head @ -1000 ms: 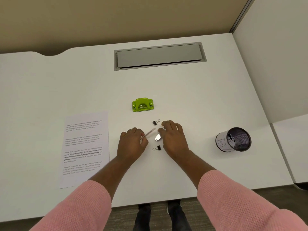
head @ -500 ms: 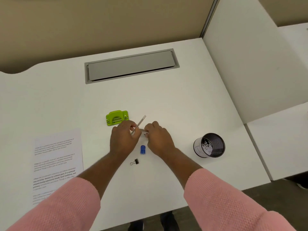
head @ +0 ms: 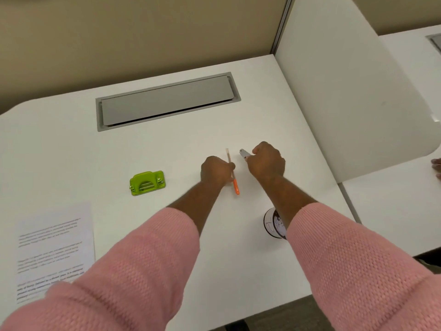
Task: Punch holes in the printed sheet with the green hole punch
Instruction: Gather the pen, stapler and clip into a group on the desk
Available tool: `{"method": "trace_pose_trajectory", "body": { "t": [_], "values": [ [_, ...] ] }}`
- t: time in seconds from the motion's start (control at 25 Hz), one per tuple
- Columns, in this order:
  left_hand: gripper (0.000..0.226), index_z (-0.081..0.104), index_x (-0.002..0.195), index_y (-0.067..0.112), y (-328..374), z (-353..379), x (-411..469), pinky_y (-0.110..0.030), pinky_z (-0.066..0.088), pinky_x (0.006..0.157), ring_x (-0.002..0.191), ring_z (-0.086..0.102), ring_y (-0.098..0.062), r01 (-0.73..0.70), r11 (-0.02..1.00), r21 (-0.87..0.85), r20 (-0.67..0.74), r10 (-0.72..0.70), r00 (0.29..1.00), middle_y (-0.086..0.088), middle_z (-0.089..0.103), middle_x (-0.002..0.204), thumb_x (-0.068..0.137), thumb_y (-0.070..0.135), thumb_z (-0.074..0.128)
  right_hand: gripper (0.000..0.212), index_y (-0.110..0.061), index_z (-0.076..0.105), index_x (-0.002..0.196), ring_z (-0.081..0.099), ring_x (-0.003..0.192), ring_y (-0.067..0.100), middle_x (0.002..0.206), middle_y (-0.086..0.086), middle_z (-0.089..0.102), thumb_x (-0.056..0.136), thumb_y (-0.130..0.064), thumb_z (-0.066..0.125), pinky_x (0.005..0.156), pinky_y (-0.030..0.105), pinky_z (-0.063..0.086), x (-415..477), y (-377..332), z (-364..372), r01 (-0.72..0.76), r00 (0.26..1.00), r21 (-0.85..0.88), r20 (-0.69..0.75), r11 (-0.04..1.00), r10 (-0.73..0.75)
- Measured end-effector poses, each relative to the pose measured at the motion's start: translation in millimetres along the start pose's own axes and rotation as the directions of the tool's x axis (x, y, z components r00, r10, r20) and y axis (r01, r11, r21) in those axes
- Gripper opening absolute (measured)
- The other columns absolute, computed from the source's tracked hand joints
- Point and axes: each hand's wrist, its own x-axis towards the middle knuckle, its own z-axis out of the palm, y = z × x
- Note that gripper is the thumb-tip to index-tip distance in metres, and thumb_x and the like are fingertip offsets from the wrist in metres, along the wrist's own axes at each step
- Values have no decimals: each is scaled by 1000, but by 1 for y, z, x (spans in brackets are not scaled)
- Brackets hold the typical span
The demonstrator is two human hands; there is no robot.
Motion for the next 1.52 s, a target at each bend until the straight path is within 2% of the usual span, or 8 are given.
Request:
{"method": "trace_pose_trajectory", "body": {
  "t": [0.16,0.28,0.52,0.68,0.76,0.84,1.2,1.52],
  "values": [
    [26,72,91,-4,4,25,14,-41,62,81,80,76,-29,90,995,47,59,-92,994,-16,77,88,79,18,79,27,-13,63,98,68,100,32,100,9,70,91,-39,59,88,39,51,14,9,1,-5,998,-122,56,993,12],
    [3,67,91,5,11,28,12,-27,60,65,74,72,-24,95,995,-33,134,-90,987,-12,75,88,89,7,66,26,-10,61,104,66,101,35,108,13,69,94,-34,56,85,38,52,21,16,1,1,999,-132,51,991,6],
    [39,56,134,-2,3,14,-6,-12,54,62,109,68,-29,-66,968,-244,222,122,967,-13,64,126,95,-5,54,18,-11,64,103,65,100,32,106,10,68,97,-26,55,82,37,51,22,14,-3,120,991,-119,-53,986,-127],
    [30,68,121,4,-31,-24,-17,-22,58,82,93,74,-24,-276,959,-57,91,281,955,-12,72,115,93,2,59,23,-14,66,108,63,108,30,114,7,66,89,-7,54,89,36,49,-12,1,5,225,972,-35,-65,974,-227],
    [23,72,112,11,-51,-47,-27,-13,54,73,73,73,-13,-317,948,28,58,315,947,-4,75,102,91,9,63,28,-15,66,109,57,123,28,118,3,67,87,-4,53,97,37,46,-39,-6,14,276,961,-8,-29,961,-276],
    [18,74,106,19,-67,-72,-38,-14,51,68,66,71,-6,-332,939,95,44,329,943,6,74,94,90,16,66,27,-16,66,109,61,115,27,116,3,67,87,-5,53,96,40,46,-66,-10,25,313,950,11,10,950,-313],
    [14,73,98,30,-141,-147,-91,-24,49,77,85,63,-8,-284,883,373,-84,337,938,14,72,99,87,26,65,15,-18,66,105,64,96,24,110,1,67,94,-25,58,91,35,45,-160,-18,79,417,897,18,153,909,-415],
    [44,64,122,26,-212,-138,-130,-33,46,87,106,55,-16,-420,660,623,92,471,877,5,62,112,86,51,64,36,-19,62,119,65,98,27,120,1,59,89,-38,69,88,38,51,-199,-23,114,389,881,50,270,920,-388]
  ]
}}
